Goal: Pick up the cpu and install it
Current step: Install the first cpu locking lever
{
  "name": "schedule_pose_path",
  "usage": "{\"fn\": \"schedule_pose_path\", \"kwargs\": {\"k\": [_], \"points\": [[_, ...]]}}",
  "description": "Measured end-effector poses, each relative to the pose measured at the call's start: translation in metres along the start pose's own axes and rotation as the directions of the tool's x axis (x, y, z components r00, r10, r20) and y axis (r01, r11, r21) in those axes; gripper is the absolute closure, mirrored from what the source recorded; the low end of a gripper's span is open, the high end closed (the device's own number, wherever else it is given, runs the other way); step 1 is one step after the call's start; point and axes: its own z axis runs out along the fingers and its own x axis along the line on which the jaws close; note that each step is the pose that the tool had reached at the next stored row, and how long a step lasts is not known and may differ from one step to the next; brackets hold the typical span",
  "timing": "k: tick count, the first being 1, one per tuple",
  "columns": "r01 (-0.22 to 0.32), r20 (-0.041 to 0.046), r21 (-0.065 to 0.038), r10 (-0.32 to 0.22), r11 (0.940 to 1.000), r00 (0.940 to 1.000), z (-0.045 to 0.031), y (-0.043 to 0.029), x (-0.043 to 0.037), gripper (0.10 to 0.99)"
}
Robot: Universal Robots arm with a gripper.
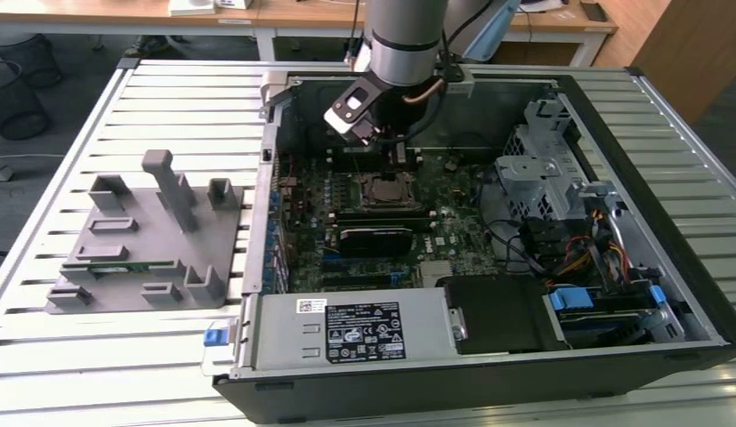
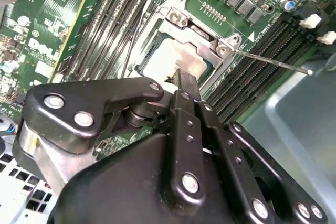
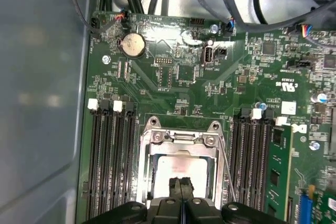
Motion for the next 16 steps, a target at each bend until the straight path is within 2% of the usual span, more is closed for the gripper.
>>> {"fn": "schedule_pose_path", "kwargs": {"k": [16], "points": [[0.0, 0.0006, -0.011, 0.0, 0.9999, 1.0, -0.0354, -0.0001, -0.0005, 0.98]]}}
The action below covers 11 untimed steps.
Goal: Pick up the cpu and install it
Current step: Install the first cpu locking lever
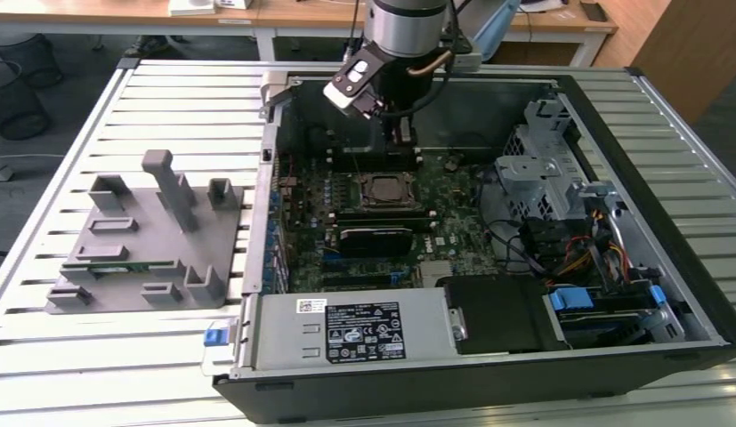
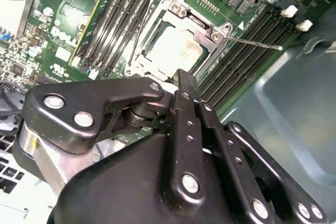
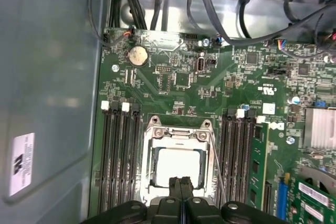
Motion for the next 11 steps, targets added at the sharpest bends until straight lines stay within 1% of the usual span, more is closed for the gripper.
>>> {"fn": "schedule_pose_path", "kwargs": {"k": [4, 7, 9, 11], "points": [[0.0, 0.0, -0.002, 0.0, 1.0, 1.0, -0.0081, 0.0001, -0.0001, 0.98], [0.0, 0.0001, -0.002, 0.0, 1.0, 1.0, -0.0128, 0.0001, -0.0002, 0.98], [0.002, -0.0001, -0.003, -0.002, 1.0, 1.0, -0.0134, 0.0001, -0.0002, 0.98], [0.033, -0.0004, -0.003, -0.033, 0.9994, 0.9994, -0.0134, 0.0001, -0.0002, 0.98]]}}
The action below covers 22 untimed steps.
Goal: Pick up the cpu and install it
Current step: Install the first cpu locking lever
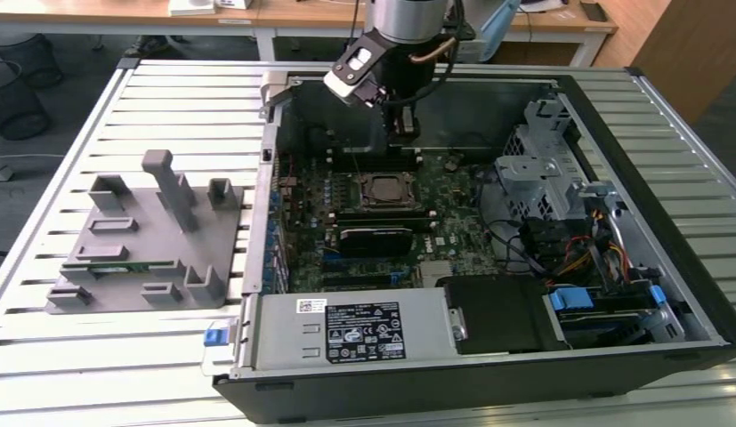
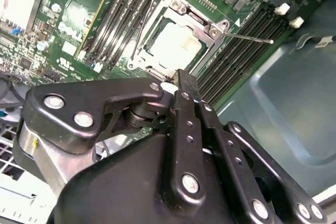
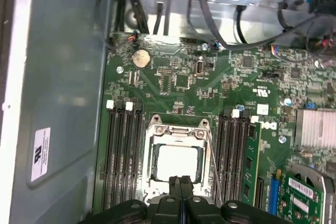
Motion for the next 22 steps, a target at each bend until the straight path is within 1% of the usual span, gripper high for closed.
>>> {"fn": "schedule_pose_path", "kwargs": {"k": [3, 6, 9, 11, 13, 16, 19, 22], "points": [[0.054, -0.0005, -0.001, -0.054, 0.9985, 0.9985, -0.0001, 0.0, 0.0, 0.98], [0.108, -0.001, -0.002, -0.108, 0.9942, 0.9942, -0.0001, 0.0, 0.0, 0.98], [0.163, -0.0016, -0.003, -0.163, 0.9867, 0.9867, 0.0, 0.0, 0.0, 0.98], [0.198, -0.0019, -0.003, -0.198, 0.9802, 0.9802, 0.0, 0.0, 0.0, 0.98], [0.233, -0.0023, -0.004, -0.233, 0.9724, 0.9724, 0.0001, 0.0, 0.0, 0.98], [0.286, -0.0027, -0.005, -0.286, 0.9583, 0.9583, 0.0002, 0.0, 0.0, 0.98], [0.339, -0.003, -0.006, -0.339, 0.9409, 0.9409, 0.0002, 0.0, 0.0, 0.98], [0.389, -0.0033, -0.007, -0.389, 0.9213, 0.9213, 0.0002, 0.0, 0.0, 0.98]]}}
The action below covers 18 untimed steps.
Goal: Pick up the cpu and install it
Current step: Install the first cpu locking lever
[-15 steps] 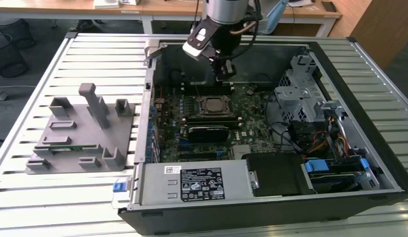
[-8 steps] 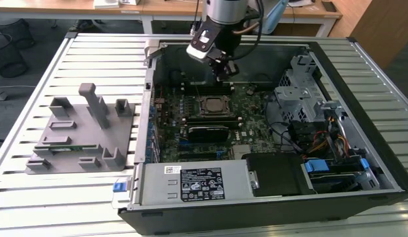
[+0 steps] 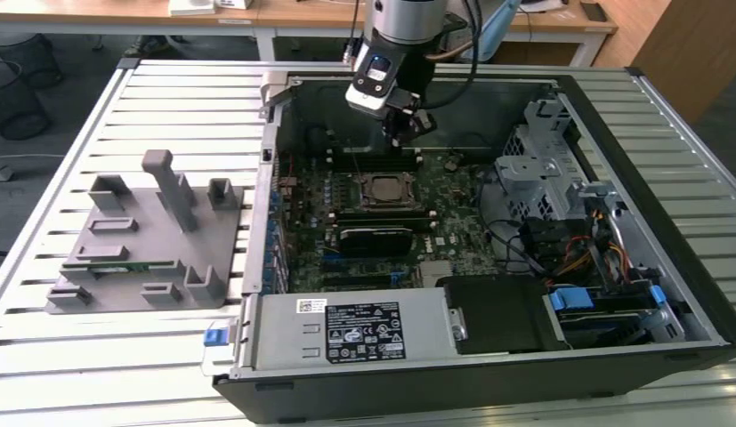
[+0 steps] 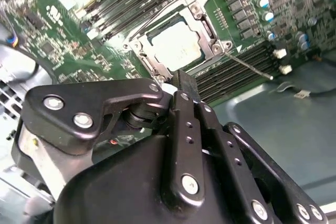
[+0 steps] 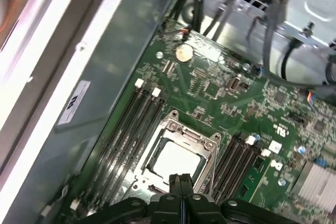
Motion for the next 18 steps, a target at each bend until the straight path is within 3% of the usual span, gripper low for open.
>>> {"fn": "schedule_pose_path", "kwargs": {"k": [5, 9, 13, 15, 18], "points": [[0.091, -0.0011, -0.002, -0.091, 0.9959, 0.9959, 0.0, 0.0, 0.0, 0.98], [0.162, -0.0018, -0.003, -0.162, 0.9868, 0.9868, 0.0001, 0.0, 0.0, 0.98], [0.2, -0.0021, -0.003, -0.2, 0.9798, 0.9798, 0.0002, 0.0, 0.0, 0.98], [0.224, -0.0021, -0.004, -0.225, 0.9745, 0.9745, 0.0003, 0.0, 0.0, 0.98], [0.276, -0.0026, -0.005, -0.276, 0.961, 0.961, 0.0009, 0.0, 0.0001, 0.98]]}}
